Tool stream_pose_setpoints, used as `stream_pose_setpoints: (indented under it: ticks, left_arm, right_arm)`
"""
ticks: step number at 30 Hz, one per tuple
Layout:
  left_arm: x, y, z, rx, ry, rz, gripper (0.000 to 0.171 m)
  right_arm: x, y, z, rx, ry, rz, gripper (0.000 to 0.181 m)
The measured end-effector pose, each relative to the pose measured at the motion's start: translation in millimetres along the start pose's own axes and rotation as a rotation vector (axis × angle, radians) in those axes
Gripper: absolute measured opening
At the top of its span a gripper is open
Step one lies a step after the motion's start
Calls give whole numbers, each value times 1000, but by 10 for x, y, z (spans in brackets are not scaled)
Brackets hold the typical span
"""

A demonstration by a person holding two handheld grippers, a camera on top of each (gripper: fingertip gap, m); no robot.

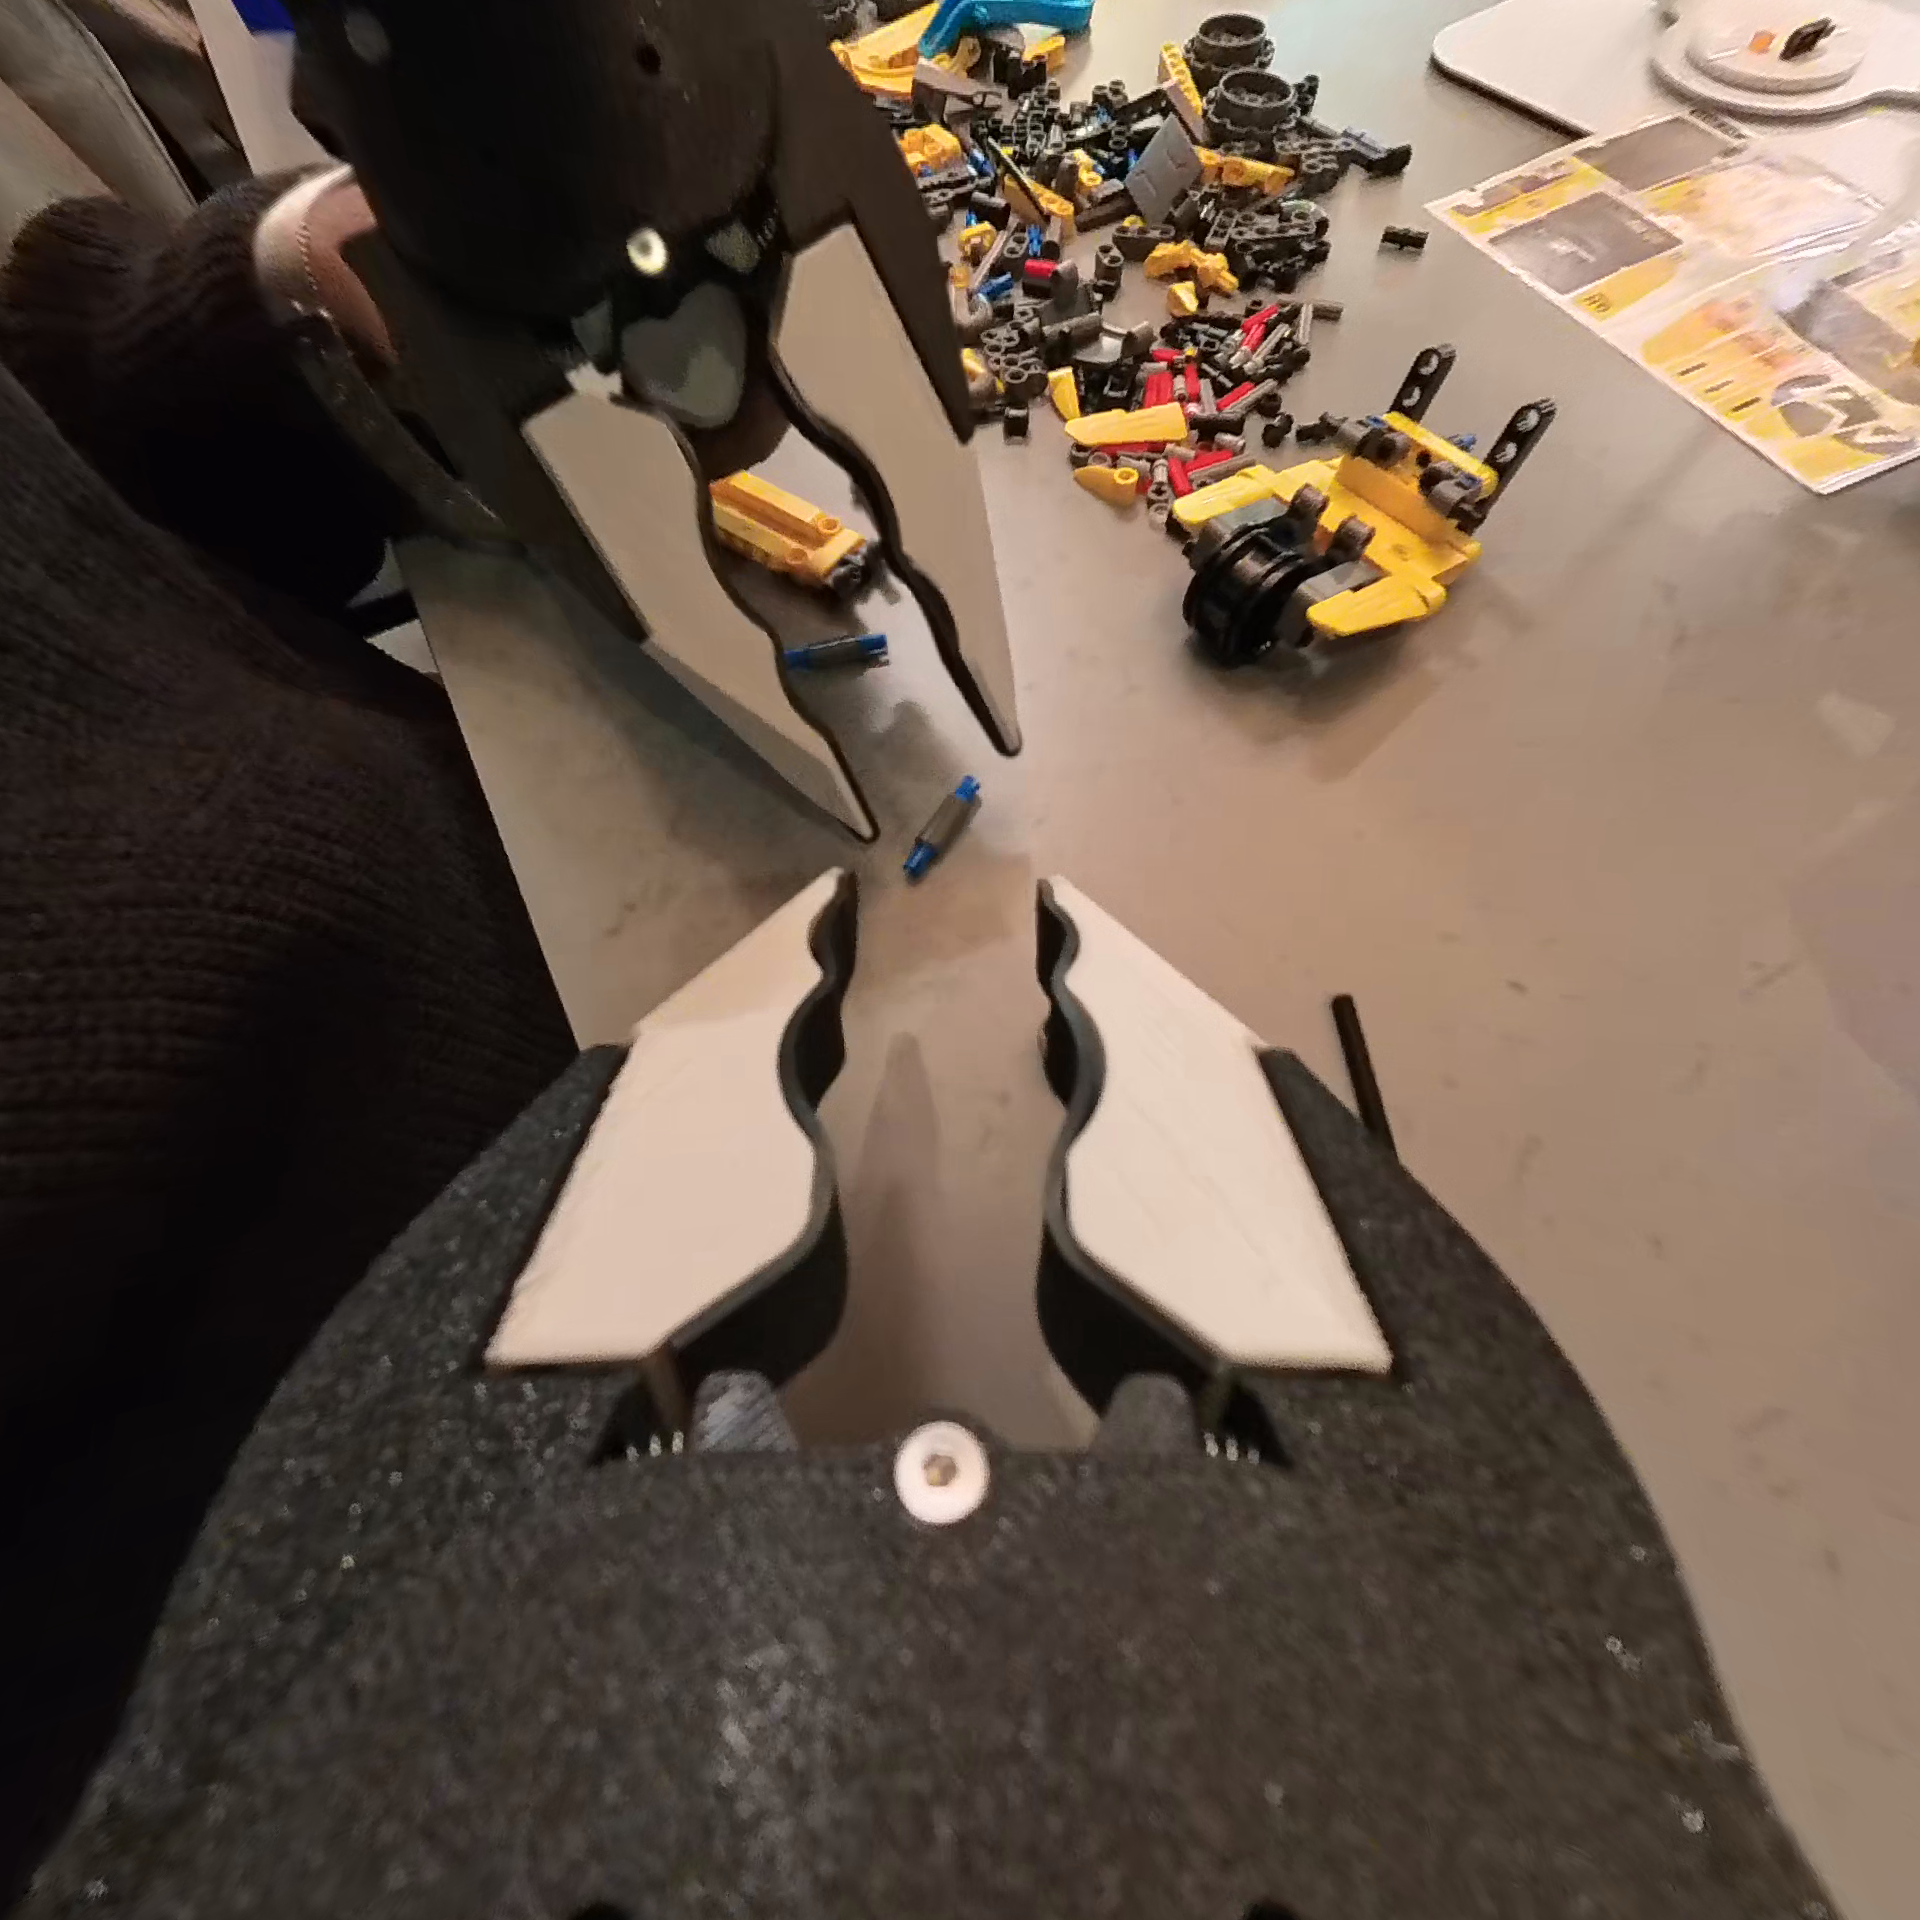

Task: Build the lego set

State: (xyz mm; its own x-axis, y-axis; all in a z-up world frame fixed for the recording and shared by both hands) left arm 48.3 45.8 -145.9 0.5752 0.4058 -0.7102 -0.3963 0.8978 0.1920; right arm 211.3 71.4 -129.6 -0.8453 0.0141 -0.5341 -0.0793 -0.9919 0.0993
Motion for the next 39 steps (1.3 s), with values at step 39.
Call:
stream_pose_setpoints:
  ticks: [39]
  left_arm:
    - [-332,-120,238,74,-400,194,22]
  right_arm:
    - [-79,-231,206,460,-110,166,6]
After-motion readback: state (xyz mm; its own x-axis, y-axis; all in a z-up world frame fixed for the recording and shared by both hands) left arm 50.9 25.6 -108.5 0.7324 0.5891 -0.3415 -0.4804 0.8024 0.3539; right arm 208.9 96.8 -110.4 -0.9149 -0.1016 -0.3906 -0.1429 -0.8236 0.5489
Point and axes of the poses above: each gripper's, where its closed fingertips meet, x out along the fingers, z out of its top, y = z × x across the jaws, the point moved 9 cm from there along -x, back along the fingers, and after that the axes turned 4 degrees about z, right-handed, at the moved point
